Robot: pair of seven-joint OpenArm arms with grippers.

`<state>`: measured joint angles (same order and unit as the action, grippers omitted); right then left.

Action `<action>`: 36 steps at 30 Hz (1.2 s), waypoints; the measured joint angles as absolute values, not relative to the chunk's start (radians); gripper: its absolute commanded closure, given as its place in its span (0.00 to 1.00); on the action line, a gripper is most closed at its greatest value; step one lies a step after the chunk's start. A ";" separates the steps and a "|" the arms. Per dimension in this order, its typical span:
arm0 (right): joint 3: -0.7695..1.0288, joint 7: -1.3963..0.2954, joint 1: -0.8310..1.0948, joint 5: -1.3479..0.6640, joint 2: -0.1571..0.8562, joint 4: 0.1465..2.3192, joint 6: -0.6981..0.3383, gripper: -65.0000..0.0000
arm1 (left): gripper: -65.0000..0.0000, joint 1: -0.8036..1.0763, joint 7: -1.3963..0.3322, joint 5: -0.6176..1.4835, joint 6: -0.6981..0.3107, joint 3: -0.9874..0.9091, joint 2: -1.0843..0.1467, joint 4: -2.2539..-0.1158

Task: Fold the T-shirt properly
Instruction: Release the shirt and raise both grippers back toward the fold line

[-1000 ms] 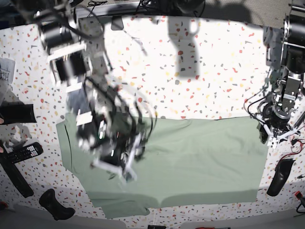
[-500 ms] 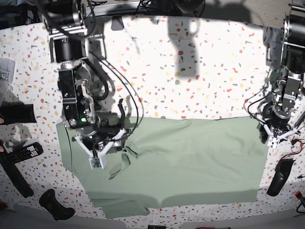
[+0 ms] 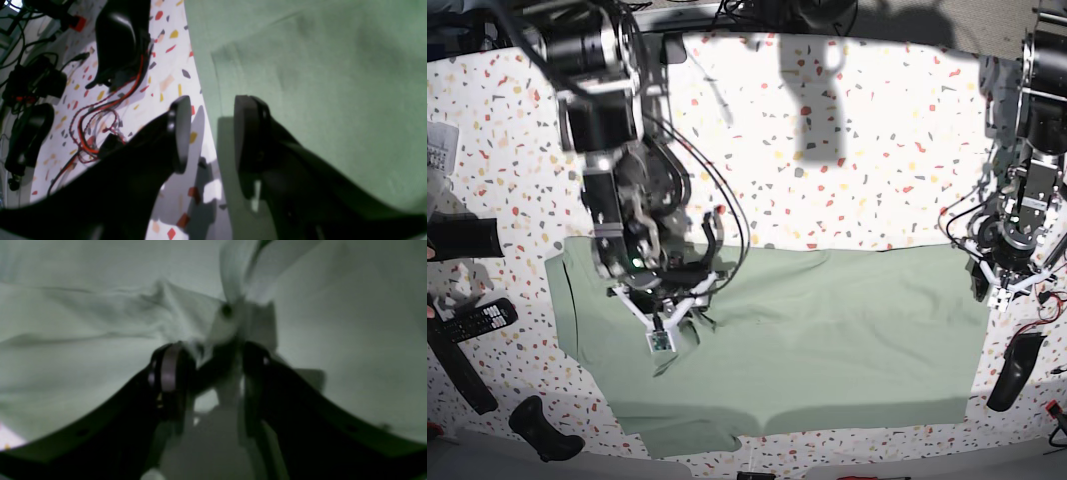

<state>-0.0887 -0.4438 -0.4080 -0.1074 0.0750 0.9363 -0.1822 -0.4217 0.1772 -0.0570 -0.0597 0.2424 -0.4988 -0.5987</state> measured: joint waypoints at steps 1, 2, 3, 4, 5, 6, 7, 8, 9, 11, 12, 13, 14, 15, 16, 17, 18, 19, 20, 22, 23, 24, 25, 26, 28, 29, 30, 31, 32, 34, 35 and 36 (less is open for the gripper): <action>-0.089 -0.425 -0.444 -0.113 0.075 0.881 -0.183 0.59 | 0.70 -0.422 0.178 -0.057 -0.060 0.242 -0.499 -0.599; -0.089 -0.423 -0.481 -0.117 0.070 0.832 -0.190 0.59 | 0.70 -0.421 0.179 -0.057 -0.060 0.242 -0.499 -0.599; -0.089 -0.418 -0.514 -0.118 0.068 0.796 -0.195 0.59 | 0.70 -0.421 0.178 -0.057 -0.060 0.242 -0.499 -0.599; -0.089 -0.408 -0.545 -0.124 0.065 0.770 -0.197 0.59 | 0.70 -0.421 0.176 -0.057 -0.060 0.242 -0.499 -0.599; -0.089 -0.404 -0.570 -0.124 0.060 0.760 -0.199 0.59 | 0.70 -0.421 0.178 -0.057 -0.060 0.242 -0.499 -0.599; -0.088 -0.402 -0.591 -0.123 0.054 0.759 -0.201 0.59 | 0.70 -0.421 0.178 -0.057 -0.059 0.242 -0.499 -0.599; -0.089 -0.392 -0.612 -0.124 0.047 0.759 -0.202 0.59 | 0.70 -0.421 0.176 -0.057 -0.059 0.242 -0.499 -0.599; -0.089 -0.390 -0.633 -0.124 0.042 0.759 -0.202 0.59 | 0.70 -0.421 0.177 -0.057 -0.059 0.242 -0.499 -0.599; -0.089 -0.387 -0.651 -0.124 0.035 0.759 -0.206 0.59 | 0.70 -0.421 0.177 -0.057 -0.060 0.242 -0.499 -0.599; -0.089 -0.373 -0.678 -0.102 0.024 0.760 -0.207 0.59 | 0.70 -0.421 0.177 -0.057 -0.060 0.242 -0.499 -0.599; -0.089 -0.373 -0.686 -0.089 0.022 0.760 -0.207 0.59 | 0.70 -0.421 0.177 -0.057 -0.059 0.242 -0.499 -0.599; -0.089 -0.371 -0.690 -0.077 0.022 0.760 -0.208 0.59 | 0.70 -0.421 0.174 -0.057 -0.059 0.242 -0.500 -0.599; -0.089 -0.373 -0.690 -0.078 0.023 0.760 -0.210 0.59 | 0.70 -0.421 0.174 -0.057 -0.059 0.242 -0.499 -0.599; -0.089 -0.380 -0.689 -0.075 0.024 0.760 -0.210 0.59 | 0.70 -0.421 0.165 -0.057 -0.059 0.242 -0.499 -0.599; -0.089 -0.404 -0.686 -0.062 0.028 0.760 -0.213 0.59 | 0.70 -0.422 0.148 -0.057 -0.060 0.242 -0.499 -0.599; -0.089 -0.421 -0.681 -0.043 0.031 0.760 -0.218 0.59 | 0.70 -0.422 0.130 -0.056 -0.058 0.242 -0.498 -0.599; -0.089 -0.429 -0.672 -0.030 0.035 0.760 -0.233 0.59 | 0.70 -0.422 0.109 -0.054 -0.059 0.242 -0.500 -0.600; -0.088 -0.424 -0.661 -0.006 0.040 0.762 -0.284 0.59 | 0.70 -0.425 0.096 -0.047 -0.059 0.242 -0.500 -0.600; -0.088 -0.406 -0.643 0.000 0.047 0.778 -0.357 0.59 | 0.70 -0.427 0.085 -0.043 -0.056 0.242 -0.500 -0.601; -0.088 -0.384 -0.589 -0.056 0.067 0.863 -0.389 0.59 | 0.70 -0.427 0.075 -0.019 -0.056 0.242 -0.502 -0.603; -0.088 -0.405 -0.562 -0.070 0.076 0.927 -0.391 0.59 | 0.70 -0.426 0.072 0.005 -0.057 0.242 -0.506 -0.604; -0.088 -0.430 -0.540 -0.079 0.087 0.991 -0.392 0.59 | 0.70 -0.424 0.068 0.037 -0.060 0.242 -0.512 -0.605; -0.087 -0.439 -0.518 -0.074 0.103 1.055 -0.394 0.59 | 0.71 -0.423 0.067 0.075 -0.060 0.242 -0.517 -0.605; -0.077 -0.436 -0.498 -0.072 0.118 1.106 -0.394 0.59 | 0.71 -0.423 0.059 0.095 -0.056 0.242 -0.523 -0.604; -0.054 -0.410 -0.459 -0.071 0.144 1.161 -0.393 0.59 | 0.71 -0.424 0.051 0.136 -0.056 0.242 -0.531 -0.604; -0.039 -0.406 -0.440 -0.057 0.151 1.160 -0.393 0.59 | 0.71 -0.424 0.051 0.147 -0.053 0.241 -0.532 -0.604; -0.023 -0.408 -0.417 -0.049 0.158 1.156 -0.390 0.59 | 0.71 -0.422 0.051 0.159 -0.053 0.241 -0.532 -0.604; -0.009 -0.406 -0.392 -0.049 0.163 1.147 -0.390 0.59 | 0.71 -0.422 0.051 0.162 -0.054 0.241 -0.531 -0.604; 0.009 -0.397 -0.367 -0.046 0.163 1.137 -0.390 0.59 | 0.71 -0.422 0.052 0.166 -0.056 0.241 -0.528 -0.604; 0.044 -0.373 -0.333 -0.046 0.160 1.118 -0.390 0.59 | 0.71 -0.421 0.051 0.184 -0.056 0.241 -0.527 -0.619; 0.059 -0.348 -0.325 -0.044 0.160 1.106 -0.390 0.59 | 0.71 -0.420 0.051 0.193 -0.056 0.241 -0.528 -0.633; 0.077 -0.323 -0.324 -0.044 0.158 1.093 -0.390 0.59 | 0.71 -0.421 0.049 0.220 -0.055 0.241 -0.530 -0.646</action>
<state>0.0772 -0.3229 -0.3241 -0.0444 0.1577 1.0931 -0.3904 -0.4210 0.0494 0.2199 -0.0551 0.2413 -0.5297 -0.6460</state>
